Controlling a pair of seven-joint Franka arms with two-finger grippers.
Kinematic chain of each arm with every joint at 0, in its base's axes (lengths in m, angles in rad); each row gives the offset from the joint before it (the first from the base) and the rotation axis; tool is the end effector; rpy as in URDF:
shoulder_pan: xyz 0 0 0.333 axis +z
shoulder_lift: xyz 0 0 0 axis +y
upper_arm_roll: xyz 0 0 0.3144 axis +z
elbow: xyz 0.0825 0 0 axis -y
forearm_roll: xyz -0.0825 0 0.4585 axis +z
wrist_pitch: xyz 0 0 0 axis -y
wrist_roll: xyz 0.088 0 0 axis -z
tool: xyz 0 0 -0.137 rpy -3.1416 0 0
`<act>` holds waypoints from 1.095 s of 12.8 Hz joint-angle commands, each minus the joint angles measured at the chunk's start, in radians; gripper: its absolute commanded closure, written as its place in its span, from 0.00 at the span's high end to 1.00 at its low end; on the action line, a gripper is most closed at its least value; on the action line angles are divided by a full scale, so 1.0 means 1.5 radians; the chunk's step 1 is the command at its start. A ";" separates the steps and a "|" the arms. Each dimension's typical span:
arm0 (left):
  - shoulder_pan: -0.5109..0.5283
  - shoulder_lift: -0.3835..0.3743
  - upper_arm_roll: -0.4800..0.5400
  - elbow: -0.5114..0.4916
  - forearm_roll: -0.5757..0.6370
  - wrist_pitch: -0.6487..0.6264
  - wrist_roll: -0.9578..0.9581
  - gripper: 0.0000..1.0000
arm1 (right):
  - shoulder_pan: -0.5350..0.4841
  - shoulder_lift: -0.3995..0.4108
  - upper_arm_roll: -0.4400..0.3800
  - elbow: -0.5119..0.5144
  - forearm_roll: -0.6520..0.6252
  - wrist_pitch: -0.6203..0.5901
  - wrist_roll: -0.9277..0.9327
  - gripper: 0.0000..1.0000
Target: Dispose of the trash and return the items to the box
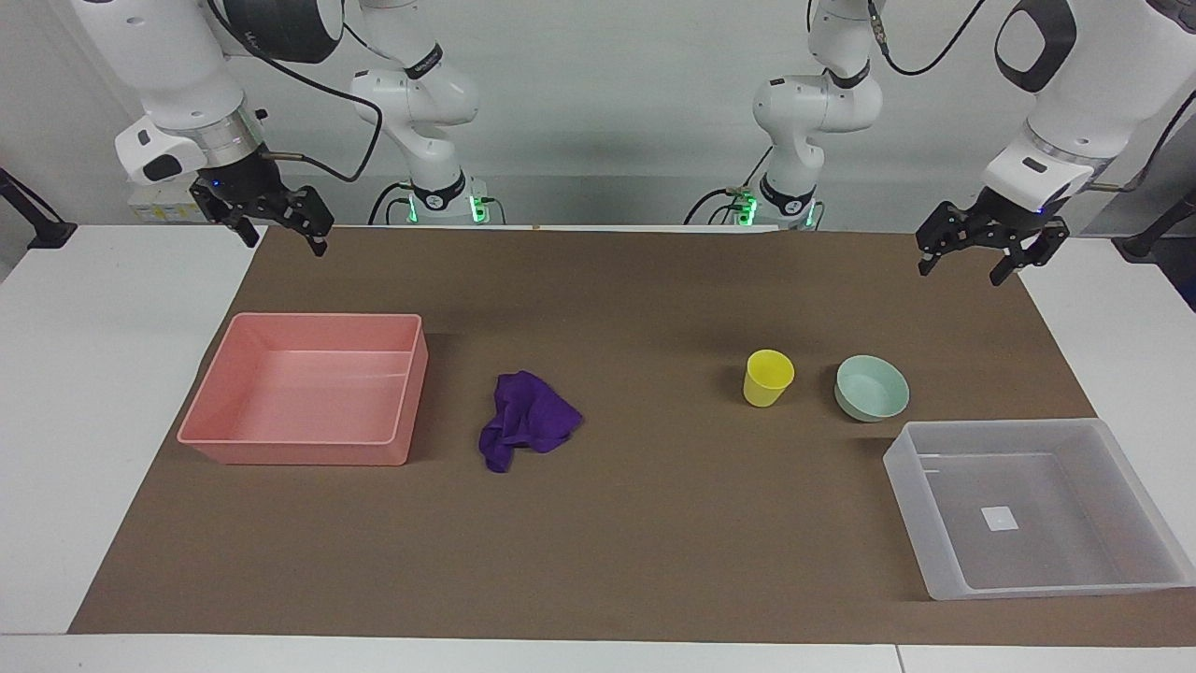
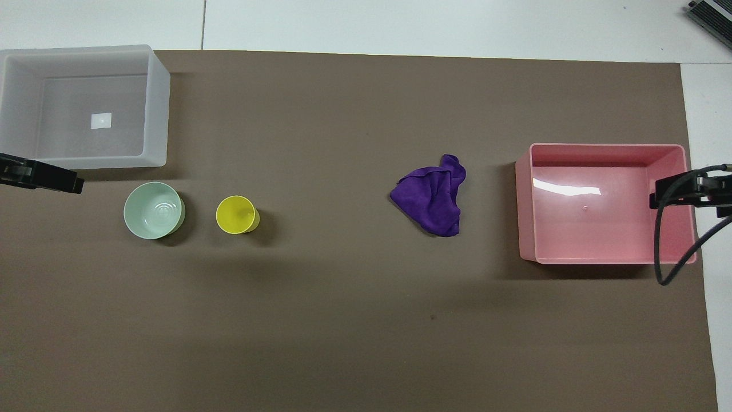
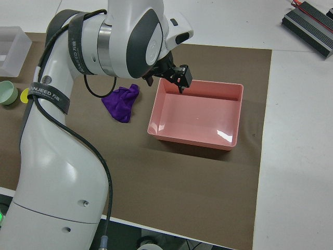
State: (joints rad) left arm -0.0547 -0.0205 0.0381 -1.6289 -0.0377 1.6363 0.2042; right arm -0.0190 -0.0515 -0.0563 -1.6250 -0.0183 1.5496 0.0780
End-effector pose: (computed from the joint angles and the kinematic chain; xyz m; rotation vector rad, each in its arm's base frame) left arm 0.6289 -0.0152 0.5798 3.0870 -0.3392 0.0487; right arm 0.6077 -0.0491 0.5934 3.1167 -0.2395 -0.0375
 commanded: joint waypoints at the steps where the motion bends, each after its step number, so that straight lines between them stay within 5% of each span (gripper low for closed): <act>1: 0.011 -0.016 -0.011 -0.016 0.015 0.004 -0.008 1.00 | -0.006 -0.009 0.003 0.001 0.013 0.003 -0.016 1.00; 9: 0.008 -0.017 -0.011 -0.016 0.014 0.015 -0.008 1.00 | 0.001 -0.019 0.003 -0.028 0.014 0.036 -0.011 1.00; 14: 0.008 -0.020 -0.011 -0.034 0.015 0.043 -0.005 1.00 | 0.075 0.039 0.003 -0.034 0.006 0.121 0.036 1.00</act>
State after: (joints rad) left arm -0.0546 -0.0231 0.0350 -1.6343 -0.0375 1.6624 0.1985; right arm 0.0613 -0.0294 -0.0521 -1.6670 -0.0132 1.6767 0.0988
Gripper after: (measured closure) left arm 0.000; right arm 0.000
